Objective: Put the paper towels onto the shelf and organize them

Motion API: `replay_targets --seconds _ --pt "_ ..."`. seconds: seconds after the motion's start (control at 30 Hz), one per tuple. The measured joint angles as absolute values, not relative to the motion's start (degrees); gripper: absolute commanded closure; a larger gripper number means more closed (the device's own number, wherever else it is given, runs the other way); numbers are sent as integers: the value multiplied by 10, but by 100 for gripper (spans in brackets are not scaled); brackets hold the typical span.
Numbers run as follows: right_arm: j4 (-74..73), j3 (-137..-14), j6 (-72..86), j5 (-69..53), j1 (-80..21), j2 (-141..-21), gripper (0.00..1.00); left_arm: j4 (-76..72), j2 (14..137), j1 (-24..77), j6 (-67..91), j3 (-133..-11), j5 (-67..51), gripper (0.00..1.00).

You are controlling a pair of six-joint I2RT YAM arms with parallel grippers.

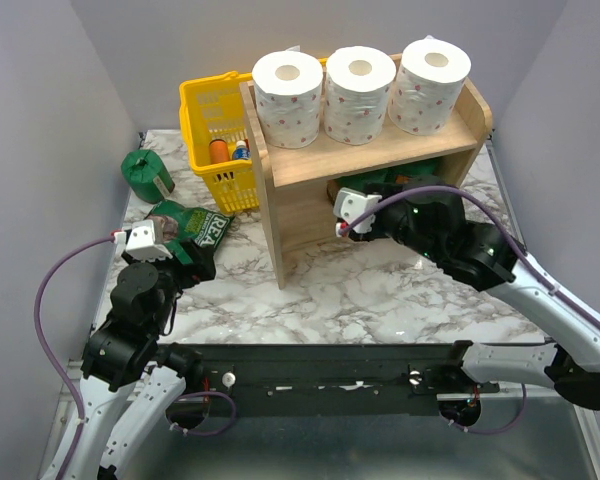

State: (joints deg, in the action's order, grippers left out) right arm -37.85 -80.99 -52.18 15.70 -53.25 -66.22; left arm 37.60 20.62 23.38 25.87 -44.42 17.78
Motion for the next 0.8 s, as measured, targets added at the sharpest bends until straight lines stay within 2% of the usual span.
replay_targets --seconds 0.17,0.33,0.4,0.43,0.53,0.8 --pt "-369 -757 -415 72 -533 -585 33 383 223 234 270 -448 186 1" --pt "-349 -679 -247 -1 -536 -518 32 392 301 234 303 -489 193 1" --pt "-346 -655 -189 -11 -537 -505 18 392 346 233 311 -522 203 1" --pt "-341 -638 -158 -16 -538 -497 0 391 366 231 312 -537 208 1" --pt "-335 -602 -98 -20 -539 -471 0 379 447 210 311 -606 224 1" --pt "-291 -555 -26 -20 -540 -359 0 358 645 30 273 -742 219 2"
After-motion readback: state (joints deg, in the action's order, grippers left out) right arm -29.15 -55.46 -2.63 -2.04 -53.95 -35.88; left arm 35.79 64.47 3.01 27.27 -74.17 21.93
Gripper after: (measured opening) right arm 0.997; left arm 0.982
